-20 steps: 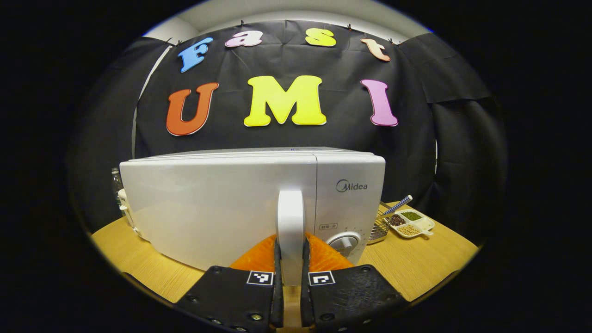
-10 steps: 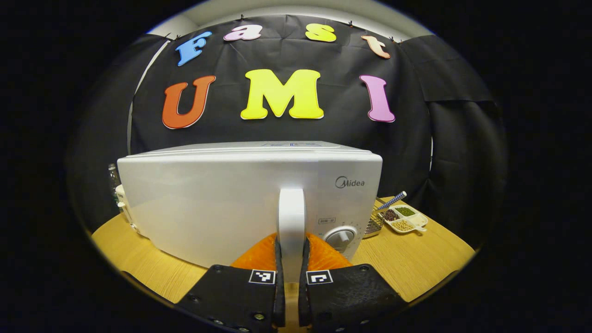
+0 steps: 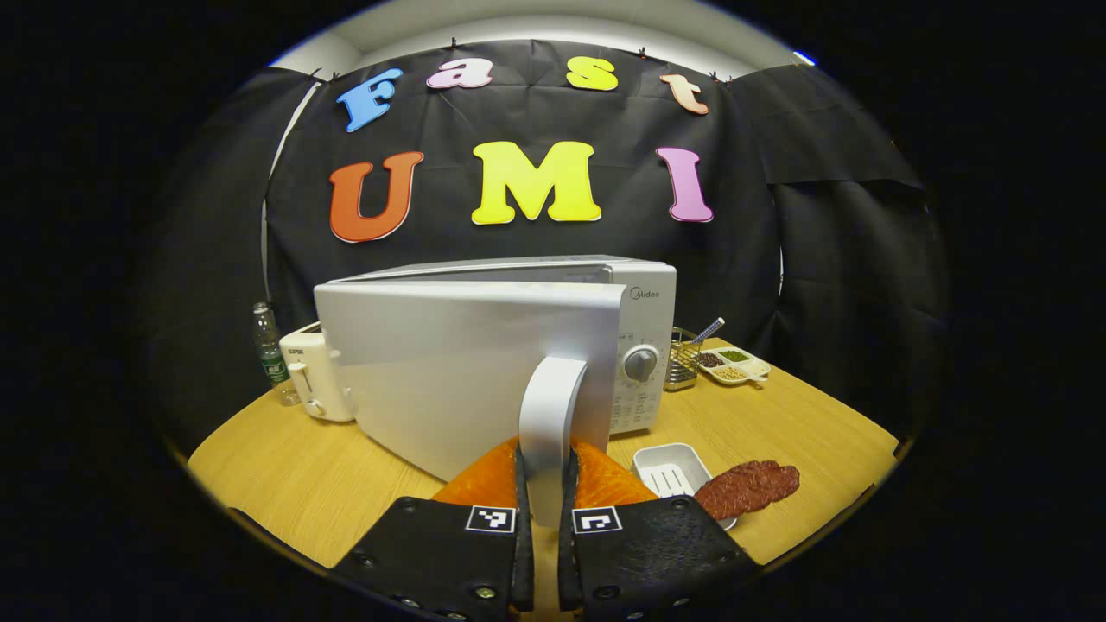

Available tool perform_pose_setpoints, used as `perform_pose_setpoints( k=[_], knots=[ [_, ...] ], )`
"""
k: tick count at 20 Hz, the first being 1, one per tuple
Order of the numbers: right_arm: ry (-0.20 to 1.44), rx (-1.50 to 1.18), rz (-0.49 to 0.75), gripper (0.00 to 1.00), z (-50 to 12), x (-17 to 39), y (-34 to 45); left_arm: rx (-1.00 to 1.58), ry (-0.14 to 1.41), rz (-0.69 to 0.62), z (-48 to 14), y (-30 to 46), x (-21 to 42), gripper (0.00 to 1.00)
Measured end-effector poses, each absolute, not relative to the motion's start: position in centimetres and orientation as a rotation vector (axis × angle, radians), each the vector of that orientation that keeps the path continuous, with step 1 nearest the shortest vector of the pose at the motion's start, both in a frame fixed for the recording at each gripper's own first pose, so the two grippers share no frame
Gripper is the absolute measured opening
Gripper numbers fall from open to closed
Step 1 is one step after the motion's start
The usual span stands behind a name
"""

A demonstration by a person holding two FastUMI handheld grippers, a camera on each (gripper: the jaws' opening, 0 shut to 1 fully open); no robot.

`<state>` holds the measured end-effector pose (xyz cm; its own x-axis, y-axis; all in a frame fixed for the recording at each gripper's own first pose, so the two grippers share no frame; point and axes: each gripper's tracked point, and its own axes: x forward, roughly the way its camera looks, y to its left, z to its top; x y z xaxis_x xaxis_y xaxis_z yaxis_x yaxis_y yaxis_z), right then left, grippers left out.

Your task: Open the microwave oven with the left hand, put the food in, and close the microwave oven.

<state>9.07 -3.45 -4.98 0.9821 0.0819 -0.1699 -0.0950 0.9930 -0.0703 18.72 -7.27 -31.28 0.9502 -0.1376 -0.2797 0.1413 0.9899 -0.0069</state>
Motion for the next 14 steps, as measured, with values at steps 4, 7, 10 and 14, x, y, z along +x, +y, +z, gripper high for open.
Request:
perform_pose_setpoints(
  k=[4,7,10,14],
  knots=[
    [0.166,-0.074,0.108,1.0,-5.1,7.6,-1.4,0.036,0.313,-0.087,-31.4,-3.1,15.3,0.16],
    [0.17,-0.065,0.119,1.0,-5.2,6.5,0.0,0.034,0.331,-0.035,-31.3,-0.4,13.5,0.18],
    [0.167,-0.062,0.127,1.0,-5.0,5.8,1.0,0.029,0.325,0.014,-30.8,2.6,12.3,0.2],
    [0.159,-0.081,0.142,1.0,-4.4,5.2,2.7,0.044,0.316,0.063,-30.2,6.5,11.1,0.47]
  ],
)
